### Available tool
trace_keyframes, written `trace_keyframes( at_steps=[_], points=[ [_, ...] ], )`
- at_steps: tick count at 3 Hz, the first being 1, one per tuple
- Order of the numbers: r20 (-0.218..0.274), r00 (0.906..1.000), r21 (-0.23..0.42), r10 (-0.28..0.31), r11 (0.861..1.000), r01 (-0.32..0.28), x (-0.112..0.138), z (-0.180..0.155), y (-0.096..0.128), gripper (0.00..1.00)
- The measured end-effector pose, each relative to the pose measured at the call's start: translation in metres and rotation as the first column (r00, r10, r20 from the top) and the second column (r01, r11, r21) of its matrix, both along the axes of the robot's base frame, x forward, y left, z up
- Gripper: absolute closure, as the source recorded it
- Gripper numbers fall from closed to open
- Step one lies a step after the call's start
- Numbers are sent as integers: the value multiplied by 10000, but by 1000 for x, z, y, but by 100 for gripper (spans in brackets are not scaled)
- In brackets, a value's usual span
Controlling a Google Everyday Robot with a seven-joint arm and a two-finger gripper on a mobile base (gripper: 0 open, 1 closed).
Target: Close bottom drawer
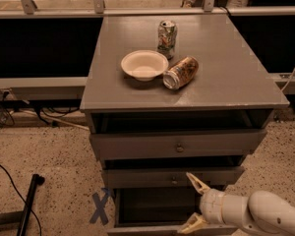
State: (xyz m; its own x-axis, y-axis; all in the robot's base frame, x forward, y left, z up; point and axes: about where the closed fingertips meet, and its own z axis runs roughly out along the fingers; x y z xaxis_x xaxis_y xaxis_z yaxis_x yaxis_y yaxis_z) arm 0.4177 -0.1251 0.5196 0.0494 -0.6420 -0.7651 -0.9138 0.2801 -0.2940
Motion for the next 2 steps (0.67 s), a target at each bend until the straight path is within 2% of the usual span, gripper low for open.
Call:
trace_keyframes(
  at_steps=[1,2],
  points=[
    [-85,9999,283,110,9995,-108,-3,-10,3,0],
    [-505,9985,-109,198,9997,-204,-3,-26,2,0]
  ],
)
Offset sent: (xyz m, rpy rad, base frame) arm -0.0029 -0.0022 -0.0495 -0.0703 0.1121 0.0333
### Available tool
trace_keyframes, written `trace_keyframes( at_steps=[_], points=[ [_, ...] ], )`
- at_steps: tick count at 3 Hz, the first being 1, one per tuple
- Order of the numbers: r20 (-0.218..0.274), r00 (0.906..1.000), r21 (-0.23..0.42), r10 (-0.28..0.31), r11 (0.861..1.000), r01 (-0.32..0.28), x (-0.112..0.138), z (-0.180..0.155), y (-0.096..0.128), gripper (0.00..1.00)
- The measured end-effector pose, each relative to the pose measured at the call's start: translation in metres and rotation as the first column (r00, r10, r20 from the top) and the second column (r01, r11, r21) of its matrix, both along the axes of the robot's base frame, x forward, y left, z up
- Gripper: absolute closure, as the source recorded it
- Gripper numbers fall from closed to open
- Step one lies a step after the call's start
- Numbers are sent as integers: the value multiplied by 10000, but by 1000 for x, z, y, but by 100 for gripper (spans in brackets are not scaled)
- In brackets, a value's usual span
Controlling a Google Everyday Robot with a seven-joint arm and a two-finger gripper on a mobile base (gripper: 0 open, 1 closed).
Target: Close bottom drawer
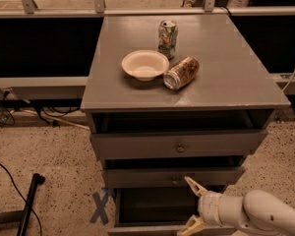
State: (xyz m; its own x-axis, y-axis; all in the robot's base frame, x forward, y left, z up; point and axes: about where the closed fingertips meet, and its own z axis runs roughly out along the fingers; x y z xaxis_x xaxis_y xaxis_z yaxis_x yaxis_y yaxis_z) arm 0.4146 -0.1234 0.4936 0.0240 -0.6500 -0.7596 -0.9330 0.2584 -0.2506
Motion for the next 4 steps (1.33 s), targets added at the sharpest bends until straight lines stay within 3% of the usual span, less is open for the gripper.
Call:
trace_keyframes(
  at_steps=[1,2,3,4],
  points=[
    [-726,9961,-134,512,9985,-523,-51,-29,-4,18],
    [-1048,9881,-165,1123,9933,-1146,-106,-56,-16,42],
    [-864,9874,202,1324,9912,-1311,-139,-76,-28,66],
    [-817,9875,263,1348,9908,-1331,-143,-78,-28,88]
  ],
)
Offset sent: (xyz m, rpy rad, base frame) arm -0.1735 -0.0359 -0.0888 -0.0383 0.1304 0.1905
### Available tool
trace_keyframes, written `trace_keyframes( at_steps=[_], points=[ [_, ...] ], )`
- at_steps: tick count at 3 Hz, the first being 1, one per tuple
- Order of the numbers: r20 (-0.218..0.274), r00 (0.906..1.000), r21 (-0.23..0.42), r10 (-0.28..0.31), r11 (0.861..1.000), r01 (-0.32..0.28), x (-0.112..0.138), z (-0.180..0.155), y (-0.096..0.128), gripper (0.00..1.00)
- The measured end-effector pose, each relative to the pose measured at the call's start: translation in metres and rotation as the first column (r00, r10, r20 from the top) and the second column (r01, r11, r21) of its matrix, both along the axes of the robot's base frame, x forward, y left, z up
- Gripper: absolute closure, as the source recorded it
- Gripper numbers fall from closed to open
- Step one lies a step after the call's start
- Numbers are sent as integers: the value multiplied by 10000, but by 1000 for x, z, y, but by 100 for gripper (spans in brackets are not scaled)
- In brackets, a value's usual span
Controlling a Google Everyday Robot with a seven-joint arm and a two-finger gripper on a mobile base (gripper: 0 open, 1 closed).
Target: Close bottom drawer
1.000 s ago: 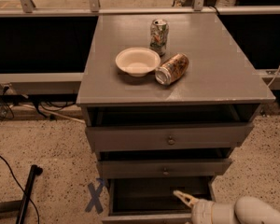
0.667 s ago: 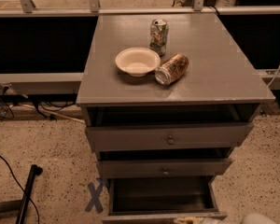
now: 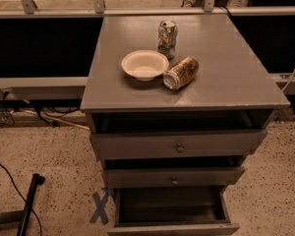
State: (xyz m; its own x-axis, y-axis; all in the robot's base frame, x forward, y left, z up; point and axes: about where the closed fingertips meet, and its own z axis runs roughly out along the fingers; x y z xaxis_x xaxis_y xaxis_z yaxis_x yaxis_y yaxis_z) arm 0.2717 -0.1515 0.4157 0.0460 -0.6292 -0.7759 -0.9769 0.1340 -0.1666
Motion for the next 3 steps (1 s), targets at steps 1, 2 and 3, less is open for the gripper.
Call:
trace_keyframes(
  at_steps=[1,2,3],
  points=[
    [210,9996,251,-184,9995,179,28,-5,-5,100],
    [550,9984,756,-120,9971,78,78,-19,-15,100],
    [1183,9926,1226,-278,9924,132,137,-24,-31,100]
  ],
)
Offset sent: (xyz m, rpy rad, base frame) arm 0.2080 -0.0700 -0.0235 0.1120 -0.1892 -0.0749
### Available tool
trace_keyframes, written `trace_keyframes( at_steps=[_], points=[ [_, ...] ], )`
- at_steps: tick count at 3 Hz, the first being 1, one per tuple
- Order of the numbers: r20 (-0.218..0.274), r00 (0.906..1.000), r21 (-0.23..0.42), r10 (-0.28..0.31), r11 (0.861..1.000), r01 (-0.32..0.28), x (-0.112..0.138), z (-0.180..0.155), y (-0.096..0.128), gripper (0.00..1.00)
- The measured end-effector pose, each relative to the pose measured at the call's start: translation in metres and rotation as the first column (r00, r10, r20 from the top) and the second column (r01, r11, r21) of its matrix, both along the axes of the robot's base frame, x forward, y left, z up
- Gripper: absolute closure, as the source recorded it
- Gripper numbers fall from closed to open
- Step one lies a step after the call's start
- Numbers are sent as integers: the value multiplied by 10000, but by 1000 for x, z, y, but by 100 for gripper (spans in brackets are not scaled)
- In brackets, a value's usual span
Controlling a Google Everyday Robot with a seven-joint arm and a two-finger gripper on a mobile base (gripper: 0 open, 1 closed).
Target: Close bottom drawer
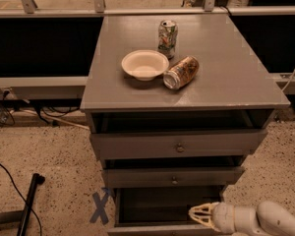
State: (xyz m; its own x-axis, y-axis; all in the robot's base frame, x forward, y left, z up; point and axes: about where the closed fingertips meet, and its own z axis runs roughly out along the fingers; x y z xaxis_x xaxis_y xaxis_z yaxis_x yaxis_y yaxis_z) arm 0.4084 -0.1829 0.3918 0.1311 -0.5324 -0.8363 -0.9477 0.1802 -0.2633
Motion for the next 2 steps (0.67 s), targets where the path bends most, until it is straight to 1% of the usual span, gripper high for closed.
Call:
trace_keyframes(
  at_steps=[1,2],
  points=[
    [541,9970,-225,-548,9982,561,36,11,-29,100],
    [539,9971,-228,-543,9982,556,33,11,-29,100]
  ],
)
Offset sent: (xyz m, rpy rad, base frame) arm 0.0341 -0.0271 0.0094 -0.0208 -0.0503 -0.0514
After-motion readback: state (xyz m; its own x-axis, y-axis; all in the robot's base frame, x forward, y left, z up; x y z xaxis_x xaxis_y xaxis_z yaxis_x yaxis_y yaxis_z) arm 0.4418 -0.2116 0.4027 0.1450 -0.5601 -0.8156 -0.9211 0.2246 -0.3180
